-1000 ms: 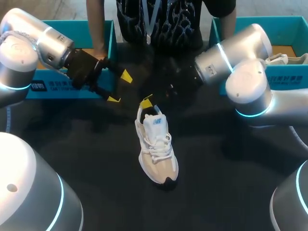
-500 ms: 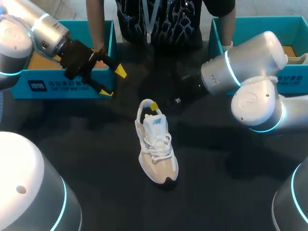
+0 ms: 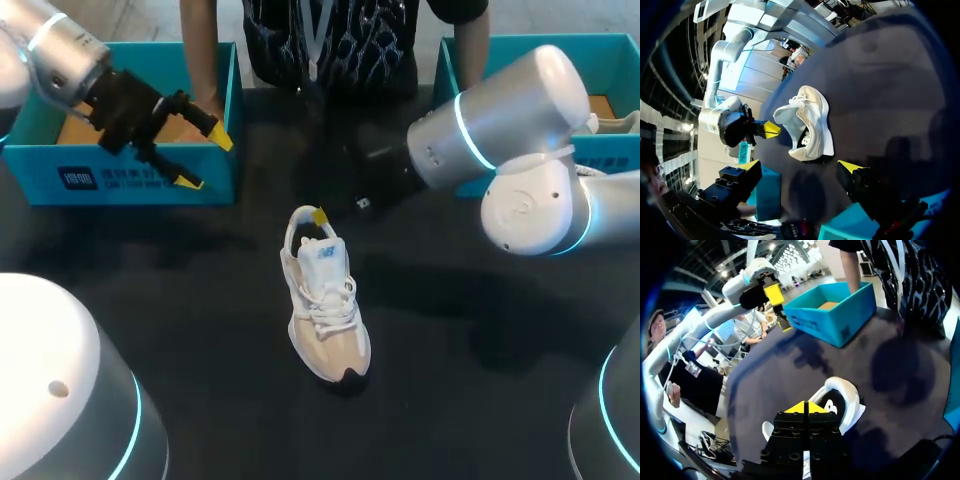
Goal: Take the shoe out of the shoebox, open the shoe tongue, remove and reinsert the insole, then place the shoe into the shoebox
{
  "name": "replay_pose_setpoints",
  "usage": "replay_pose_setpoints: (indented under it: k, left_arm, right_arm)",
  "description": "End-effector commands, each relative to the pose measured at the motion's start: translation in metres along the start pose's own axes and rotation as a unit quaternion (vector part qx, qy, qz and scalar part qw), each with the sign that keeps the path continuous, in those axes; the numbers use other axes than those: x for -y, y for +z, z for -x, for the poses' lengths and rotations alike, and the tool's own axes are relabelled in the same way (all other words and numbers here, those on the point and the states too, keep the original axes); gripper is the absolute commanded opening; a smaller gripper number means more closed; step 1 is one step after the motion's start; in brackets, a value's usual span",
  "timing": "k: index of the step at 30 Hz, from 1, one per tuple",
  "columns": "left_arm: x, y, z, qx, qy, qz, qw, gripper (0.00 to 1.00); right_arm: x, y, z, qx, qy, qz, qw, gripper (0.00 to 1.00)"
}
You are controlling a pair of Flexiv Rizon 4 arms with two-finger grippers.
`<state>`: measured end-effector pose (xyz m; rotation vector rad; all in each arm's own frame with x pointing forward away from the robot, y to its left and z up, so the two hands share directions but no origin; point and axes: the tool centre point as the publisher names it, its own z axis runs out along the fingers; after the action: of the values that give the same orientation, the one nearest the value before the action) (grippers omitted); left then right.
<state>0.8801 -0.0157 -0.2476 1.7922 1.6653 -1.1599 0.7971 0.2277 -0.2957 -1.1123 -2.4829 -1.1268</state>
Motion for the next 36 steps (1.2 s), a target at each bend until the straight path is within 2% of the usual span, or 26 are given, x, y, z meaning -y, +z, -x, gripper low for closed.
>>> replay_pose_setpoints:
  k: [1, 4, 5, 9, 15, 22, 36]
  left_arm:
    - [0.010, -0.012, -0.004, -0.004, -0.003, 0.003, 1.000, 1.00]
    - [0.010, -0.019, -0.007, -0.009, -0.006, -0.002, 1.000, 1.00]
    - [0.010, -0.022, -0.008, -0.010, -0.008, -0.001, 1.000, 1.00]
    - [0.010, -0.033, -0.010, -0.014, -0.012, 0.006, 1.000, 1.00]
    - [0.009, -0.038, -0.012, -0.018, -0.013, 0.010, 1.000, 1.00]
    - [0.004, -0.036, -0.012, -0.018, -0.012, 0.008, 1.000, 1.00]
    - [0.005, -0.035, -0.011, -0.023, -0.018, 0.011, 1.000, 1.00]
  right_arm:
    - [-0.004, 0.014, 0.000, 0.088, 0.040, -0.037, 0.995, 0.00]
    - [0.000, 0.018, 0.002, 0.139, 0.065, -0.074, 0.985, 0.00]
    - [0.001, 0.018, 0.002, 0.148, 0.071, -0.072, 0.984, 0.00]
    - [0.004, 0.018, 0.001, 0.210, 0.097, -0.104, 0.967, 0.00]
    - [0.011, 0.019, -0.005, 0.266, 0.125, -0.114, 0.949, 0.00]
    - [0.018, 0.020, -0.010, 0.303, 0.109, -0.143, 0.936, 0.00]
    - [0.018, 0.020, -0.010, 0.303, 0.109, -0.143, 0.936, 0.00]
